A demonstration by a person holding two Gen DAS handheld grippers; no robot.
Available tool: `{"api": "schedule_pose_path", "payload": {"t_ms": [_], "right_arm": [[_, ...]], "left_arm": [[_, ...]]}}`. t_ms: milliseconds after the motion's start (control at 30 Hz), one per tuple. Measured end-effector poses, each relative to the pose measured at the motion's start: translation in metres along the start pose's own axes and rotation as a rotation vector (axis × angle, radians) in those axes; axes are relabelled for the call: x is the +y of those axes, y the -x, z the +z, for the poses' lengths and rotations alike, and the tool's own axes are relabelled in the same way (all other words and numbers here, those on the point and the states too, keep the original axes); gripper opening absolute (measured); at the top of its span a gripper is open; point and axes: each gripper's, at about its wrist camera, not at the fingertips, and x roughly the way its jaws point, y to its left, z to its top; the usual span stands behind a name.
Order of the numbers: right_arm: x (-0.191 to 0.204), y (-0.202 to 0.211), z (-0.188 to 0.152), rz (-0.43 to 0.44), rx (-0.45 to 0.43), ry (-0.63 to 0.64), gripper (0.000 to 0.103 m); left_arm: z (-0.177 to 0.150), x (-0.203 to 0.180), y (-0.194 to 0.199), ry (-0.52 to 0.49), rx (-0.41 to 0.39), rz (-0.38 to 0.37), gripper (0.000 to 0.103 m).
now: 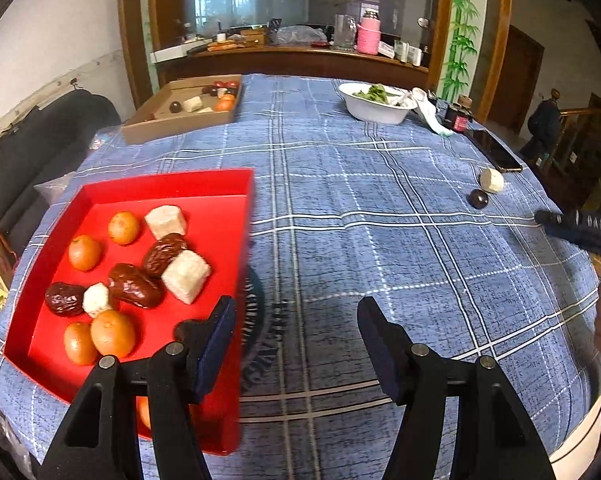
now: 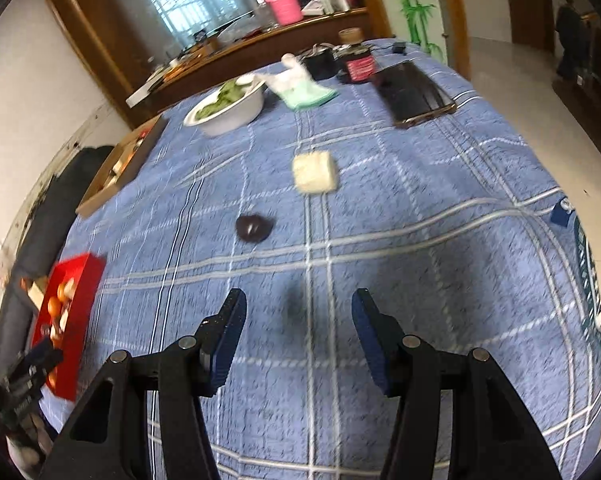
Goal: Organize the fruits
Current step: 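Withdraw both open tools from the tray toward the nut and yam piece, then grasp the dark round nut with the left tool while the right tool grasps a white yam piece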
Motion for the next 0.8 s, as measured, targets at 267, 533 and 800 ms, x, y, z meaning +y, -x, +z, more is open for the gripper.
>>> {"api": "schedule_pose_path", "payload": {"t_ms": [267, 533, 800], "right_arm": [[0.016, -0.011, 0.037, -0.003, -0.029, 0.036, 0.054], [0.015, -0.036, 0.066, -0.056, -0.042, 0.049, 0.054], [0.003, -0.061, 0.072, -0.065, -0.035, 0.046, 0.054]], "left_arm": [[0.021, -0.029, 0.001, -0.047, -0.009, -0.040, 0.066], [0.067, -0.091, 0.009, -0.163, -0.140, -0.095, 0.071], [0.091, -0.153, -0.035, -0.263, -0.134, -0.170, 0.070]]}}
